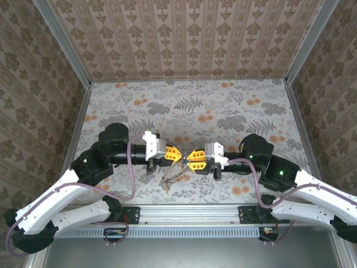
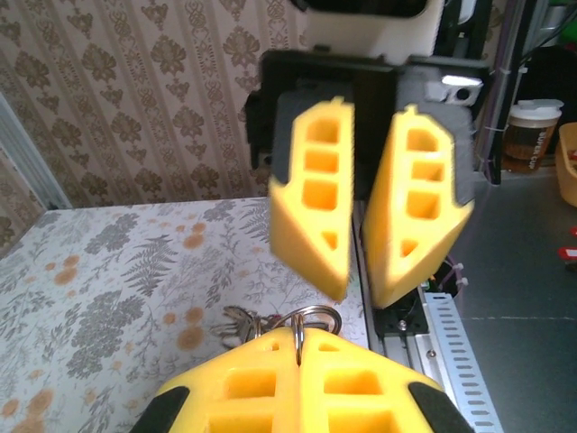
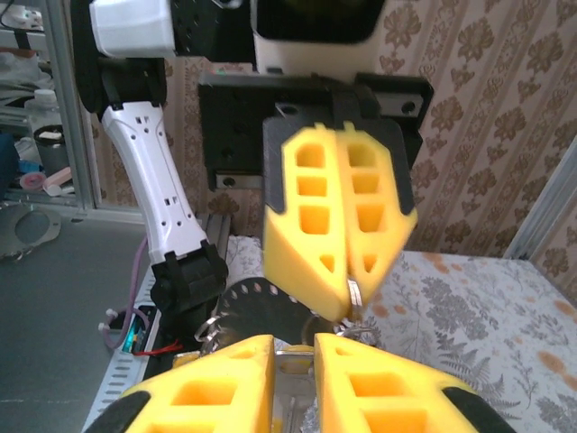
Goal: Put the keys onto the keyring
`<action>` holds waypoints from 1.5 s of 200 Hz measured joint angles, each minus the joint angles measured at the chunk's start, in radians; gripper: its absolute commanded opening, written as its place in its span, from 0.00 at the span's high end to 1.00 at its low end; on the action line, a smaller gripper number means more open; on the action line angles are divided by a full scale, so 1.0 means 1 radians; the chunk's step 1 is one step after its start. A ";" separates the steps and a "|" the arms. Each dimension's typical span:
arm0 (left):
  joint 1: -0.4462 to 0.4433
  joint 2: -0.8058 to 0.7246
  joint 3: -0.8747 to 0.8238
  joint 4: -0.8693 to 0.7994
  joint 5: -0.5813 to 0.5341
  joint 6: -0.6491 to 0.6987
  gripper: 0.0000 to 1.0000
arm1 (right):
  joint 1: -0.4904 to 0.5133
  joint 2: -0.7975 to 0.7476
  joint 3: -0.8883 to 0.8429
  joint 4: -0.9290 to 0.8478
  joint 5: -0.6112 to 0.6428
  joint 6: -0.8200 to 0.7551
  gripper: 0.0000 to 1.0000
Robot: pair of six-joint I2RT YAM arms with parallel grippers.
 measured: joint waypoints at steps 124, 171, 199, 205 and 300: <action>0.002 0.005 0.000 -0.002 0.016 0.000 1.00 | 0.041 0.055 0.010 -0.002 0.095 -0.005 0.80; 0.007 0.003 0.000 0.000 0.037 0.000 1.00 | 0.042 0.058 0.024 -0.019 0.122 -0.005 0.78; 0.007 0.000 0.000 0.001 0.036 0.000 1.00 | 0.044 0.063 0.029 -0.024 0.124 -0.005 0.77; 0.007 -0.002 0.000 0.000 0.036 0.000 1.00 | 0.044 0.064 0.030 -0.024 0.124 -0.005 0.77; 0.007 -0.003 0.000 0.001 0.052 0.000 1.00 | 0.047 0.049 0.032 -0.035 0.173 -0.008 0.79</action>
